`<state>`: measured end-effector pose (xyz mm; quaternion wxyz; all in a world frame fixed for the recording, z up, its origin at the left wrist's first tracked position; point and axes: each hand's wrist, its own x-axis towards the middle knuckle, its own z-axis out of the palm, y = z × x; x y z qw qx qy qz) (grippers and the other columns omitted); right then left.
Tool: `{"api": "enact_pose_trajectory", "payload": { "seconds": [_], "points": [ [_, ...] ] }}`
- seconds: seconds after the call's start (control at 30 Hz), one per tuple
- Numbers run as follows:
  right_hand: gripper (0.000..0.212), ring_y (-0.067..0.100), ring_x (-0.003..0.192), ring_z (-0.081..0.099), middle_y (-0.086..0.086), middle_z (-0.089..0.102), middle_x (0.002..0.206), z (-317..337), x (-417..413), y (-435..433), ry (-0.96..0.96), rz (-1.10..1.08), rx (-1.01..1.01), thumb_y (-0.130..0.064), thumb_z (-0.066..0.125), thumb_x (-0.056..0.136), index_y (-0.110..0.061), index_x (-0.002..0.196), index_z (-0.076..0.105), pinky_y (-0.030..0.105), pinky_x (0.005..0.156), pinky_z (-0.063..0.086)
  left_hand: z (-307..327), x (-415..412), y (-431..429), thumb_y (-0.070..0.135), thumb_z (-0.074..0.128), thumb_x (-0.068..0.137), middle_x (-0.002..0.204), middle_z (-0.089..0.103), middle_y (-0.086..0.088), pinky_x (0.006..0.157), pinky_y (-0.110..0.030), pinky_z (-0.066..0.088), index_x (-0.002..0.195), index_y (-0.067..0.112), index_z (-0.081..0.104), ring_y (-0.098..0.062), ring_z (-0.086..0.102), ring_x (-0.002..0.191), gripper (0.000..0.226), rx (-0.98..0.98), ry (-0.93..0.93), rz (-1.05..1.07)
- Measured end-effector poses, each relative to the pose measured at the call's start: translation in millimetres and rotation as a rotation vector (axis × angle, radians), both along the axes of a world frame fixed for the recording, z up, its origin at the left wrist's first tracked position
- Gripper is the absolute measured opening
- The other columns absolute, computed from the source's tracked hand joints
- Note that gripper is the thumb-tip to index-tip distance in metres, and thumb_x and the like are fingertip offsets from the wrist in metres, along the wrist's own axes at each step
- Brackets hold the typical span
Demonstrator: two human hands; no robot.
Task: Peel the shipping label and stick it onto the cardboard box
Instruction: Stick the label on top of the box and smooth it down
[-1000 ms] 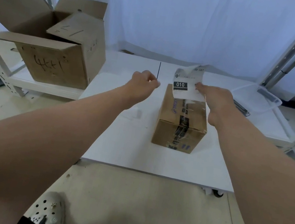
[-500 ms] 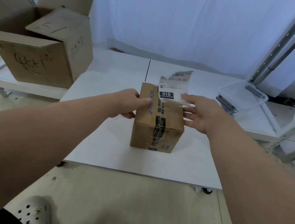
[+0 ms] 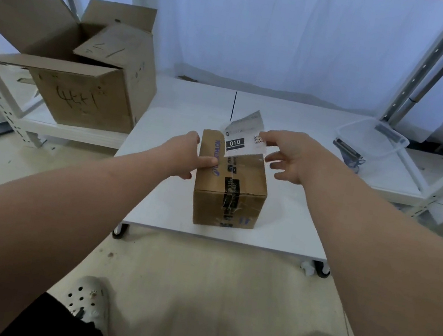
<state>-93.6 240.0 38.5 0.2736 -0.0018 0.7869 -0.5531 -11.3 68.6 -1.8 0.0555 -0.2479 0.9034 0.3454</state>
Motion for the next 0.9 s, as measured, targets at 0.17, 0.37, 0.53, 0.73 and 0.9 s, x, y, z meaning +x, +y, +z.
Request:
{"api": "enact_pose_trajectory", "payload": {
  "seconds": [0.17, 0.37, 0.53, 0.73, 0.9],
  "points": [
    [0.012, 0.014, 0.073, 0.052, 0.004, 0.062, 0.086, 3, -2, 4, 0.049, -0.119, -0.114, -0.021, 0.069, 0.084, -0.011, 0.09, 0.065, 0.029, 0.084, 0.044, 0, 2, 3, 0.038, 0.058, 0.09, 0.126, 0.054, -0.01, 0.069, -0.027, 0.045, 0.136, 0.013, 0.038, -0.021, 0.056, 0.093, 0.056, -0.058, 0.133, -0.066],
    [0.018, 0.007, 0.059, 0.051, 0.006, 0.066, 0.09, 0, 4, 11, 0.061, -0.192, -0.172, -0.019, 0.073, 0.081, -0.011, 0.079, 0.057, 0.012, 0.042, 0.039, 29, 0, 2, 0.025, 0.051, 0.093, 0.116, 0.064, -0.007, 0.085, -0.03, 0.046, 0.11, 0.017, 0.05, -0.022, 0.059, 0.107, 0.019, 0.494, 0.308, -0.005],
    [0.023, 0.017, 0.085, 0.056, 0.012, 0.065, 0.115, 3, 5, 11, 0.032, -0.277, -0.216, -0.026, 0.068, 0.086, -0.01, 0.101, 0.059, 0.028, 0.077, 0.047, 26, 0, 10, 0.043, 0.053, 0.092, 0.11, 0.06, -0.007, 0.078, -0.032, 0.047, 0.111, 0.013, 0.042, -0.021, 0.057, 0.097, 0.037, 0.224, 0.233, 0.005],
    [0.054, 0.035, 0.102, 0.059, 0.024, 0.055, 0.117, 2, 11, 12, -0.155, -0.073, -0.164, -0.064, 0.048, 0.086, -0.016, 0.11, 0.055, 0.044, 0.086, 0.05, 13, -5, 22, 0.066, 0.063, 0.073, 0.138, 0.038, -0.009, 0.083, -0.035, 0.055, 0.143, 0.019, 0.031, -0.026, 0.053, 0.115, 0.09, 0.151, -0.022, -0.051],
    [0.066, 0.021, 0.093, 0.063, 0.01, 0.067, 0.106, 2, 5, 17, -0.02, -0.021, -0.167, -0.078, 0.027, 0.082, -0.024, 0.101, 0.06, 0.032, 0.093, 0.033, 17, -8, 36, 0.092, 0.048, 0.053, 0.154, 0.015, -0.012, 0.108, -0.051, 0.036, 0.149, 0.033, 0.013, -0.036, 0.026, 0.139, 0.119, 0.12, -0.151, 0.009]
  ]
}}
